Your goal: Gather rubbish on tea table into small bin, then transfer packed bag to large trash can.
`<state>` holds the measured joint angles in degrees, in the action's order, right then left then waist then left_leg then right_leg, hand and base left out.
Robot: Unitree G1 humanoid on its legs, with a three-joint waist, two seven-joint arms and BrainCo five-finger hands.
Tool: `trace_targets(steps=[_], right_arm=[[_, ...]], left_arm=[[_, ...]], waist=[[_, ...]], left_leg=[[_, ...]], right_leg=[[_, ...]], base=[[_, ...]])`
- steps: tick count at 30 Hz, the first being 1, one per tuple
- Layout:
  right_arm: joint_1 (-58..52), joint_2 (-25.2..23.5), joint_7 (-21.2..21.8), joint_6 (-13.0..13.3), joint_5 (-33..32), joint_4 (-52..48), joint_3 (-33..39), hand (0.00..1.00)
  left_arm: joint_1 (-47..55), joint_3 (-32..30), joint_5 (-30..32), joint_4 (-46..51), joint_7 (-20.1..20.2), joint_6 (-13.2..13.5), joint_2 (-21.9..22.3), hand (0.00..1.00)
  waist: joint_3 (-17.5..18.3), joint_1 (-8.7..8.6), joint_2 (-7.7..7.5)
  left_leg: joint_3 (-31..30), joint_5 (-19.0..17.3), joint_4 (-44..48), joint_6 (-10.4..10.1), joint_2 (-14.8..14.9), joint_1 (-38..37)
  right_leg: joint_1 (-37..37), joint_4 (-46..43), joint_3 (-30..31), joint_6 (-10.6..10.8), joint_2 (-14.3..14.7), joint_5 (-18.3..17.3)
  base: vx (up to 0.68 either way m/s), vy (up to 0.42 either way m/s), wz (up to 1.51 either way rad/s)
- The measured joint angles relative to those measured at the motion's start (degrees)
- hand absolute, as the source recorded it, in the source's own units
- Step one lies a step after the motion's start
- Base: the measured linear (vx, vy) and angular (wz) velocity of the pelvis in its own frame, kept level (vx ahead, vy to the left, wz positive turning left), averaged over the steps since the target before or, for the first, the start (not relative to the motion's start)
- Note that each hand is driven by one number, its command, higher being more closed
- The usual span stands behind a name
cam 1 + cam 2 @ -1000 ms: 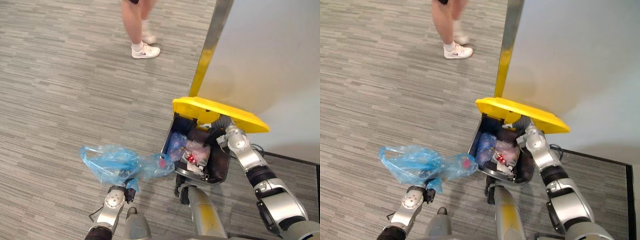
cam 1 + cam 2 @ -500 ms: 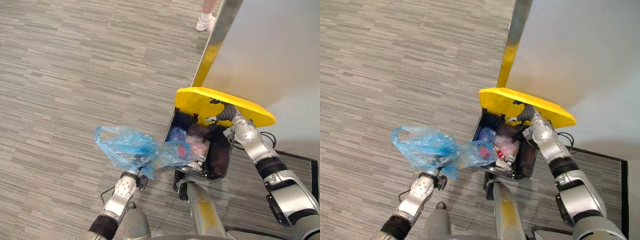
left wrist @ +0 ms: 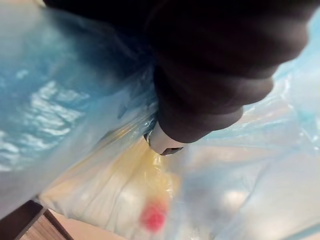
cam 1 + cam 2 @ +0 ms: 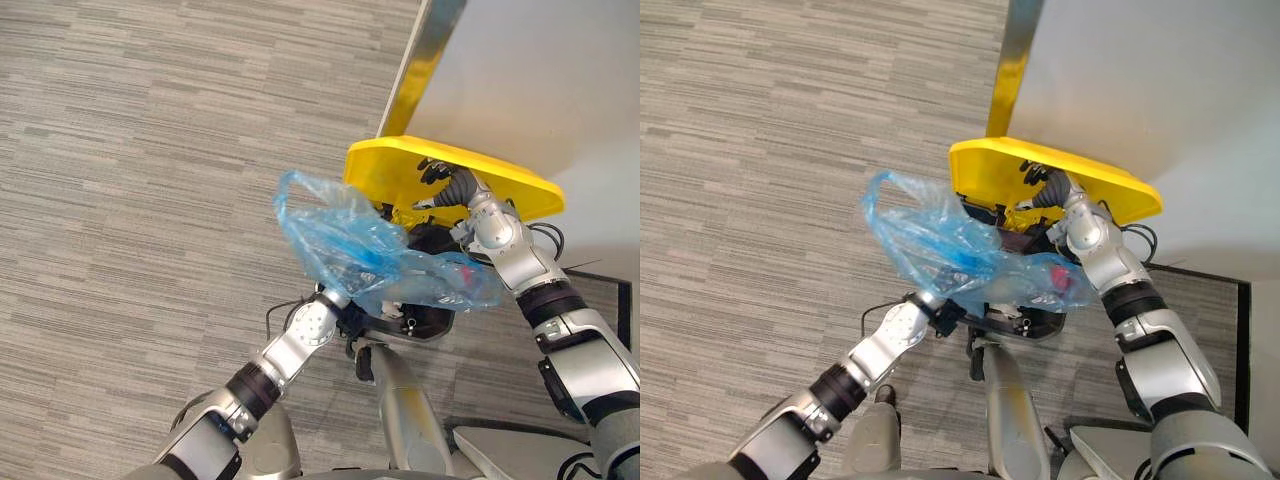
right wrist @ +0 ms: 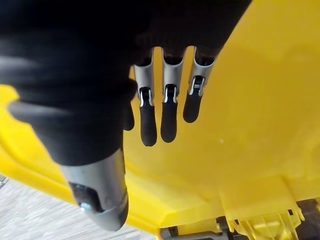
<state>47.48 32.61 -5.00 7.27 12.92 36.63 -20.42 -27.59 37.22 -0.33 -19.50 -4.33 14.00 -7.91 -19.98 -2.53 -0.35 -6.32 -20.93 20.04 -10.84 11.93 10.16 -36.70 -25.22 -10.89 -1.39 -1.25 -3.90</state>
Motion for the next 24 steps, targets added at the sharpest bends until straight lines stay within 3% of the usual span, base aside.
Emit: trace_targets(steps=[12,19,20,24], right_arm=[[5.88,-0.79,-0.79,-0.22,-1.35,-12.51,-3.90,0.00],[9.43,-3.15,-2.63,-0.19,-1.34,-17.89,-6.28,0.00],[10.02,-3.23,-2.71,-0.14,-1.33,-18.81,-7.17,0.00],[10.57,-4.34,-2.74,0.13,-1.26,-20.13,-7.65,0.00]], left_arm=[[-17.65,0.32,5.07,-22.41,-3.42,-2.58,5.10,1.00],[-21.58,-6.43,7.65,-27.21,-4.62,-3.64,7.68,1.00],[-21.60,-8.10,7.88,-27.42,-4.88,-3.80,7.70,0.00],[-21.88,-12.00,10.37,-28.38,-6.32,-5.04,7.71,0.00]], waist=[[-5.41,-1.93,-2.16],[-6.96,-2.69,-3.21],[-7.09,-2.99,-3.47],[-7.15,-2.92,-3.54]], left_leg=[[3.18,-2.27,5.86,-0.81,0.53,5.56],[5.20,-4.82,11.52,-1.04,2.08,11.44],[5.22,-5.25,12.24,-0.99,2.11,12.50],[5.34,-6.13,13.53,-0.85,2.12,14.59]], right_leg=[[-5.92,-0.56,2.26,0.48,1.40,1.00],[-10.67,-1.32,3.10,-0.21,2.62,1.97],[-11.52,-1.67,3.16,-0.51,2.62,2.16],[-13.56,-2.60,3.32,-0.66,2.55,2.23]], base=[[-0.01,-0.007,-0.15],[0.03,0.000,-0.15],[0.02,0.025,-0.06],[0.04,0.024,-0.04]])
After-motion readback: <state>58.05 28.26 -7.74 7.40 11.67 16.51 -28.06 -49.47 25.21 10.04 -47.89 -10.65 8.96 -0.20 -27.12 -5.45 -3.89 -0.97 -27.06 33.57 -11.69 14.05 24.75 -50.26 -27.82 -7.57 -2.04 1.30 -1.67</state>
